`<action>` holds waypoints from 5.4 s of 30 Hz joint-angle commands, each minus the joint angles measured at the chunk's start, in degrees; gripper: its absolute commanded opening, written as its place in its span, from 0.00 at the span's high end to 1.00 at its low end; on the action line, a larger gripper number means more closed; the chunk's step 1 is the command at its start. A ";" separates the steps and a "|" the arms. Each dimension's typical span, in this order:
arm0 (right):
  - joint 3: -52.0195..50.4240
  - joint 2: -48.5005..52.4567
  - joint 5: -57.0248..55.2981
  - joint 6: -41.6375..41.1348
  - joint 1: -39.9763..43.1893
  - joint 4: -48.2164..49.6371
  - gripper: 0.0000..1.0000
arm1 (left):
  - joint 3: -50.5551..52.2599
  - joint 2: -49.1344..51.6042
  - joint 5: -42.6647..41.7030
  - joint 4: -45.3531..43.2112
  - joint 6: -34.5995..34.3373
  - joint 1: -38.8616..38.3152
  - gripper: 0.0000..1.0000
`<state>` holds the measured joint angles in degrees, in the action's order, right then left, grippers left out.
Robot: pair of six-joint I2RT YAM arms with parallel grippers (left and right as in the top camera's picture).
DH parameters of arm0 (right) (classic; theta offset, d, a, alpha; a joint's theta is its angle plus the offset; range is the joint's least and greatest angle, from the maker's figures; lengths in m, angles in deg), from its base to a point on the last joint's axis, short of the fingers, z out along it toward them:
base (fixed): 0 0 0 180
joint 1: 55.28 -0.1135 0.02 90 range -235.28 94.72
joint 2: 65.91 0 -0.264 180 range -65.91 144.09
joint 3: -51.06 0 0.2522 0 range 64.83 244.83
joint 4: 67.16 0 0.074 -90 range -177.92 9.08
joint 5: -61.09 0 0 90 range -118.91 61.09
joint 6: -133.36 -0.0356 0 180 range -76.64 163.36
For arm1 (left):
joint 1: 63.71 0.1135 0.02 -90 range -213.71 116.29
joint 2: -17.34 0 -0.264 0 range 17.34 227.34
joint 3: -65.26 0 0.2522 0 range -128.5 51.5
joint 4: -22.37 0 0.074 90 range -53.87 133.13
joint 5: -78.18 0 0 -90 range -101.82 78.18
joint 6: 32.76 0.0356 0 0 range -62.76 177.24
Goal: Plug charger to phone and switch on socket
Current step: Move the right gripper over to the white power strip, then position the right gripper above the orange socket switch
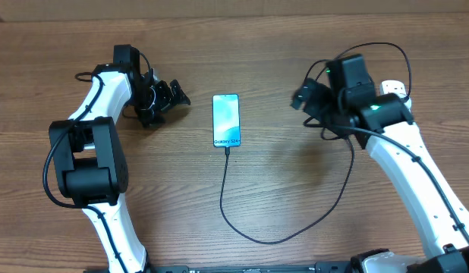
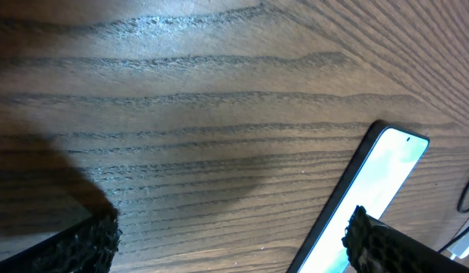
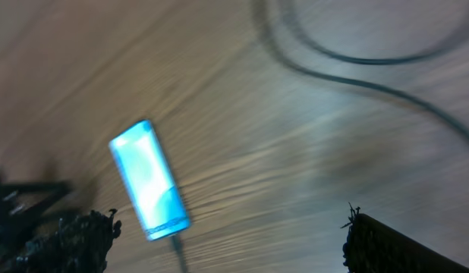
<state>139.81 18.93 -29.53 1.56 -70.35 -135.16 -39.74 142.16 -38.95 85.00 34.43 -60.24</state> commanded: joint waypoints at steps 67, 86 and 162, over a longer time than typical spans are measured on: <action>-0.79 21.70 -20.83 -14.95 37.33 6.05 0.00 | 2.21 3.32 6.60 -0.31 0.07 0.35 0.00; -0.79 28.57 -18.93 -14.67 37.33 11.80 0.00 | 2.21 3.32 6.60 -0.28 0.04 0.35 0.00; -0.79 29.42 2.49 7.82 37.22 16.57 0.00 | 2.21 3.32 6.62 -0.31 0.07 0.33 0.01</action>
<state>139.24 46.97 -40.26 5.08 -30.37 -117.67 -39.74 142.16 -38.95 85.00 34.43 -60.24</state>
